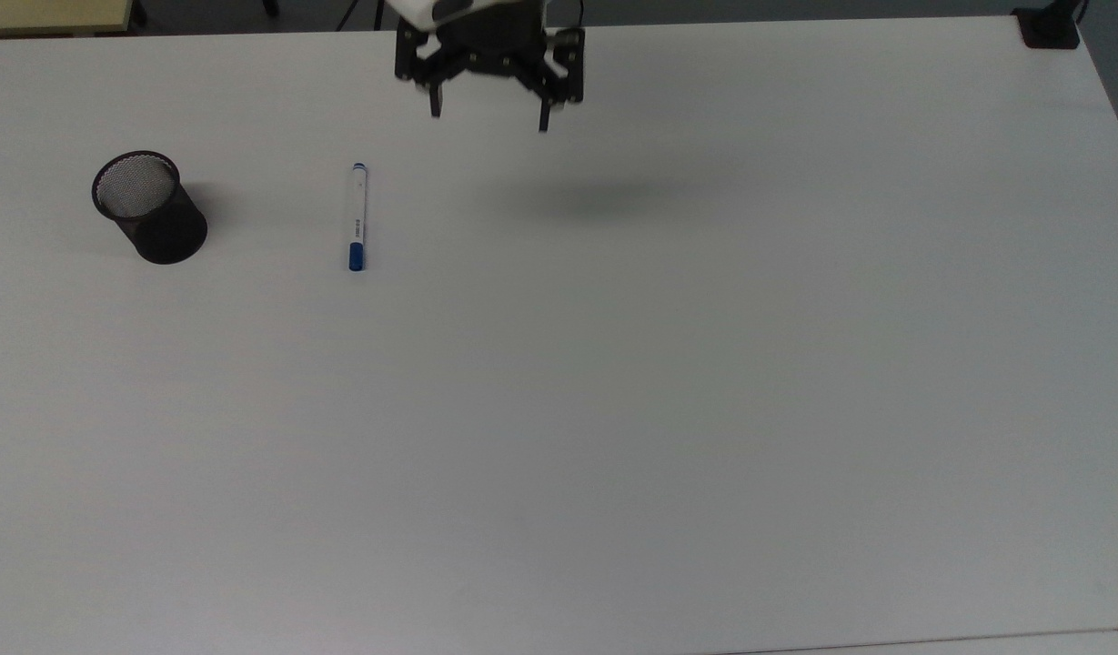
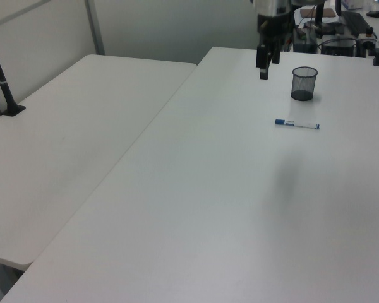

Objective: Remove the marker

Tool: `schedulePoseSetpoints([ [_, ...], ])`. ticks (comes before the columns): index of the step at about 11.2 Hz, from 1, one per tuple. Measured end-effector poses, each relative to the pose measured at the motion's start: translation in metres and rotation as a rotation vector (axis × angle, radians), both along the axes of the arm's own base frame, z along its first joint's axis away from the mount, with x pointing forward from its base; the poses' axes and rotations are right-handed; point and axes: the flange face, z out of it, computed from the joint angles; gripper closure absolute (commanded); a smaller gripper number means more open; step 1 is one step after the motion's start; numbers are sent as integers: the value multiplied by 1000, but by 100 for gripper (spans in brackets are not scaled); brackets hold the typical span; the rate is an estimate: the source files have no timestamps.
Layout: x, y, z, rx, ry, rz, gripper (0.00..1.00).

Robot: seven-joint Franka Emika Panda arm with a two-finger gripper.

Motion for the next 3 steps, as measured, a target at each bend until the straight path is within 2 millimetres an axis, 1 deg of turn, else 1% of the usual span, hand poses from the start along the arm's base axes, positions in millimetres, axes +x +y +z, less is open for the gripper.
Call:
schedulePoseSetpoints([
  [1, -11, -4, 14, 25, 10, -15, 0],
  [2, -19, -9, 21, 34, 22, -25, 0],
  [3, -21, -11, 22, 35, 29, -30, 0],
])
